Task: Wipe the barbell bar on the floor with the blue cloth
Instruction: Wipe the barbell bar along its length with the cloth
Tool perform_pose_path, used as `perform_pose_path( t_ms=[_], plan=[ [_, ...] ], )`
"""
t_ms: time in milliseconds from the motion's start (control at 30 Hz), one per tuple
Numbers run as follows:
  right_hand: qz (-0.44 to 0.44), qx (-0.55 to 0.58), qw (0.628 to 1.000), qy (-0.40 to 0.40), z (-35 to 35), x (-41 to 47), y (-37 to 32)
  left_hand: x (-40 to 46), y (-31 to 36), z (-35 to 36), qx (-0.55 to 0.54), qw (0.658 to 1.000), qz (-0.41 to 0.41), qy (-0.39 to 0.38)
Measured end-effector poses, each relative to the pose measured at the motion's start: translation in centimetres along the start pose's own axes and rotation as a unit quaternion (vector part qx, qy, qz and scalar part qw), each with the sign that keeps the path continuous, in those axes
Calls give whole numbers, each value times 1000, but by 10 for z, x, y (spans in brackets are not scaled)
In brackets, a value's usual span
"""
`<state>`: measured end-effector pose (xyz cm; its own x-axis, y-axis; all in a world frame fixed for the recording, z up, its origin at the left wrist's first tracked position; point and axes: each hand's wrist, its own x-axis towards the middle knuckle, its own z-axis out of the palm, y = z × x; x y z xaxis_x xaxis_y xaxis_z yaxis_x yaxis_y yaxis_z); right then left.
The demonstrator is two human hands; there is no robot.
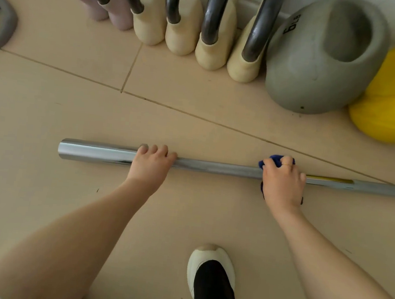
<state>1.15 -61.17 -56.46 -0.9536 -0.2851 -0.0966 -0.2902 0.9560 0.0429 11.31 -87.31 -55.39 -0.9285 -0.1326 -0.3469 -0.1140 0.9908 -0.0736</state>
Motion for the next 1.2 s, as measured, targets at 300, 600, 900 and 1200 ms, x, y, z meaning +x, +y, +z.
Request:
perform_pose_path(
  t_ms=[300,600,900,1200],
  plan=[
    [-110,-3,994,-27,3,-2,-22,2,-5,12,44,999,9,-9],
    [-15,-10,1000,-5,4,-15,-42,12,-15,0,14,988,28,-151],
    [-71,35,997,8,7,-38,-53,-23,-5,14,-19,998,7,-60],
    [-249,91,964,25,6,-57,-147,-38,-26,16,-29,996,6,-81]
  ],
)
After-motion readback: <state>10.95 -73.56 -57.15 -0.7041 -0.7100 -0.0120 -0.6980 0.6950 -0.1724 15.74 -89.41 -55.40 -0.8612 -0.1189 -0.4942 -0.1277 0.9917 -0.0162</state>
